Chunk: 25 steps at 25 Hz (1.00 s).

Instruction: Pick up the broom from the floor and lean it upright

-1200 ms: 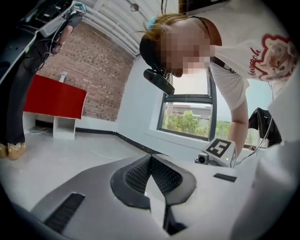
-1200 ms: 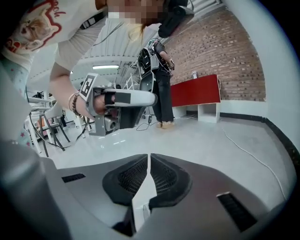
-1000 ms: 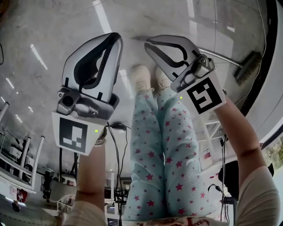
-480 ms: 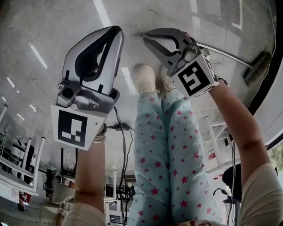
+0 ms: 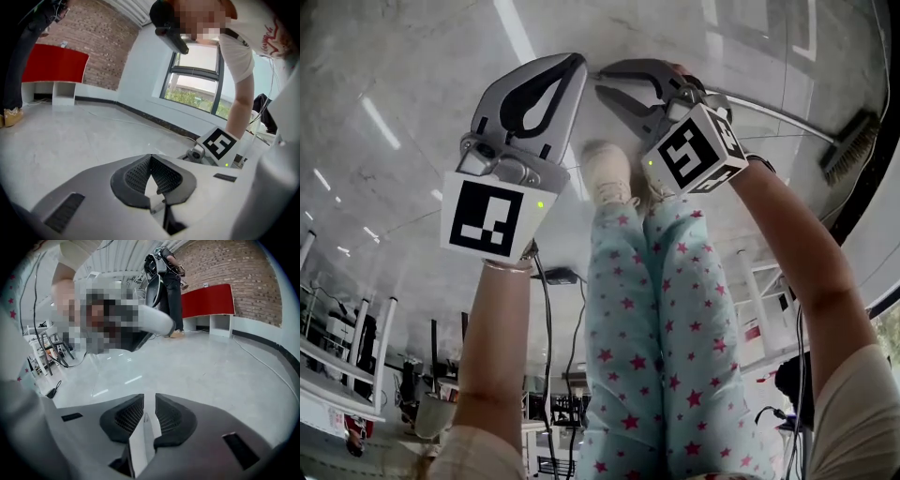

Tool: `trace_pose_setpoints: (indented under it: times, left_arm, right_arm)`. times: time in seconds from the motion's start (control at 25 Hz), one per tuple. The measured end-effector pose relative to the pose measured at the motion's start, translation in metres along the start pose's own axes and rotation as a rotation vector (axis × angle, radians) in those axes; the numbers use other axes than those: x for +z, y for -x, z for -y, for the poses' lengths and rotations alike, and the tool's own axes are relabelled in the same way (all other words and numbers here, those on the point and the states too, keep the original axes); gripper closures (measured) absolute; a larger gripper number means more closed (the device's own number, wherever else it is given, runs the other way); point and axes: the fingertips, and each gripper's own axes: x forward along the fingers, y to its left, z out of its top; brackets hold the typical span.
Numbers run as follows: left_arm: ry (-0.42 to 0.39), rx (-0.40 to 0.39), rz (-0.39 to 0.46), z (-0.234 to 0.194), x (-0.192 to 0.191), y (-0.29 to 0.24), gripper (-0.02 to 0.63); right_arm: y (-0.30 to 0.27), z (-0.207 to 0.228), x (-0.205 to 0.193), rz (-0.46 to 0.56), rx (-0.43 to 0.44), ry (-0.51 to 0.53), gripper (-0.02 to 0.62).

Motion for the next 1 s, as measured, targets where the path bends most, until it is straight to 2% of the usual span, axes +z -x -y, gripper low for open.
trace_pose_setpoints:
  times: [0.16, 0.36, 0.64, 0.88, 1.0]
  left_arm:
    - [0.005, 0.023, -0.082, -0.006, -0.024, -0.02, 0.589]
    - [-0.003, 0.025, -0.141, -0.012, -0.037, -0.028, 0.59]
    - [0.038, 0.004, -0.297, -0.01, -0.07, -0.029, 0.589]
    - [0.042, -0.001, -0.307, -0.007, -0.074, -0.028, 0.589]
    - [0.053, 0.001, -0.272, -0.006, -0.071, -0.031, 0.589]
  right_arm:
    - [-0.01, 0.003, -0.023, -0.063, 0.016, 0.0, 0.485]
    - [-0.022, 0.003, -0.033, -0.101, 0.033, 0.021, 0.478]
    - [-0.035, -0.012, -0.066, -0.204, 0.085, 0.064, 0.463]
    - [-0.041, -0.009, -0.098, -0.306, 0.058, 0.077, 0.462]
    - [-0.043, -0.002, -0.103, -0.305, 0.012, 0.074, 0.471]
